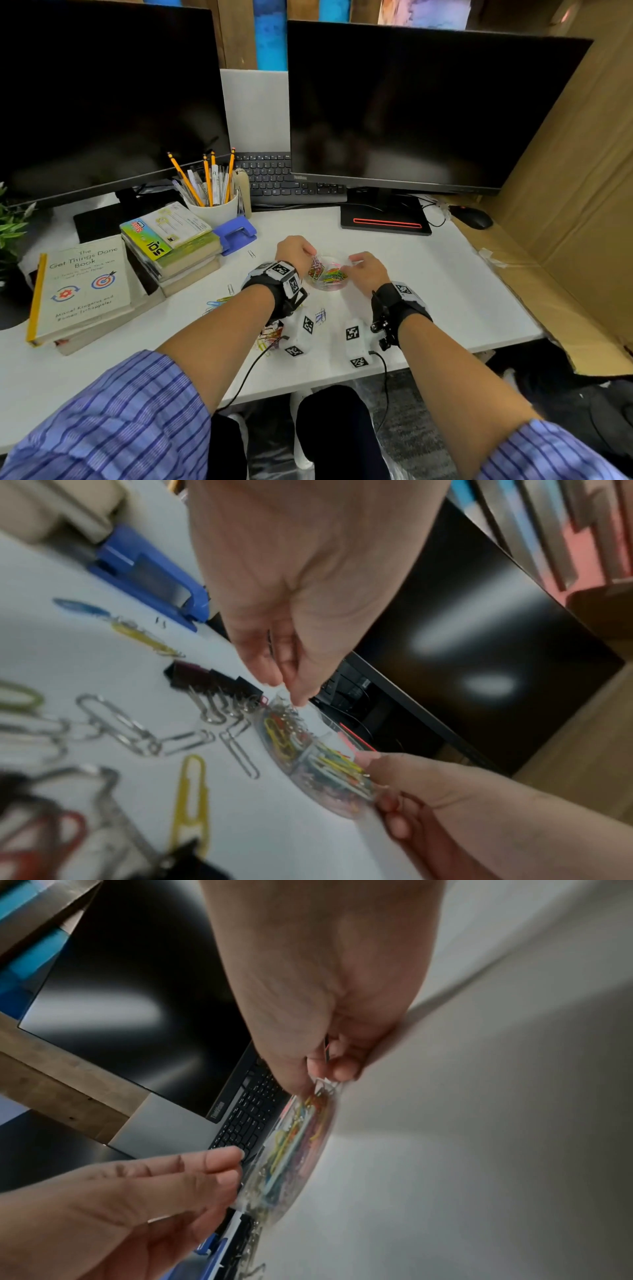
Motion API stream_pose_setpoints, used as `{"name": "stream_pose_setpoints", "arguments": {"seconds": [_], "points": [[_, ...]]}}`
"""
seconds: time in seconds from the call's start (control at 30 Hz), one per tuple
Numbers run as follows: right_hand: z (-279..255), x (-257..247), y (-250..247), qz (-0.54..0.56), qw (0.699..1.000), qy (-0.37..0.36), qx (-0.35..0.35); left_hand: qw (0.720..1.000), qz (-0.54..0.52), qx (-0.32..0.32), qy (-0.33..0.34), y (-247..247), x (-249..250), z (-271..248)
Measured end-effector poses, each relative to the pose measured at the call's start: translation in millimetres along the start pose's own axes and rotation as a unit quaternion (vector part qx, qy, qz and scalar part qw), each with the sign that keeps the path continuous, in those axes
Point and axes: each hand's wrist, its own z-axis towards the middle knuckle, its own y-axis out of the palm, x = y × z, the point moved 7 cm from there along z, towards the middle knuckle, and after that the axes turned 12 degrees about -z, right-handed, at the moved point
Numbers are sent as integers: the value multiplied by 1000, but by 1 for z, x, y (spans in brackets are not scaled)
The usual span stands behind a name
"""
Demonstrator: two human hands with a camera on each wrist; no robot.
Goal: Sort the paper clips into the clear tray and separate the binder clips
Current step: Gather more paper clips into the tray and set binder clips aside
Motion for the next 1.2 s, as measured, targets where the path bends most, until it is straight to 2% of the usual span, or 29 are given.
{"name": "stream_pose_setpoints", "arguments": {"seconds": [0.13,0.23,0.37,0.47,0.57,0.7,0.93,1.1,1.2], "points": [[-2,3,0,15,1000,-17,17,997,56,-54,2,4,-1,-1],[-7,-3,1,12,998,-55,28,994,87,-66,24,8,-3,-1],[-6,-16,6,-9,993,-115,0,990,118,-61,45,14,-7,0],[-5,-14,7,7,995,-100,-24,991,111,-67,46,16,-8,-1],[-4,-13,8,34,995,-83,-44,996,61,-45,49,9,-7,0],[-3,-15,7,65,994,-62,-54,999,30,-27,8,4,-16,0],[2,-12,12,30,998,-44,-37,998,28,-60,-4,11,-14,-6],[-1,-12,11,31,994,-54,-87,996,64,-55,10,10,-15,-9],[-3,-13,10,3,995,-70,-71,995,88,-50,8,11,-15,-8]]}}
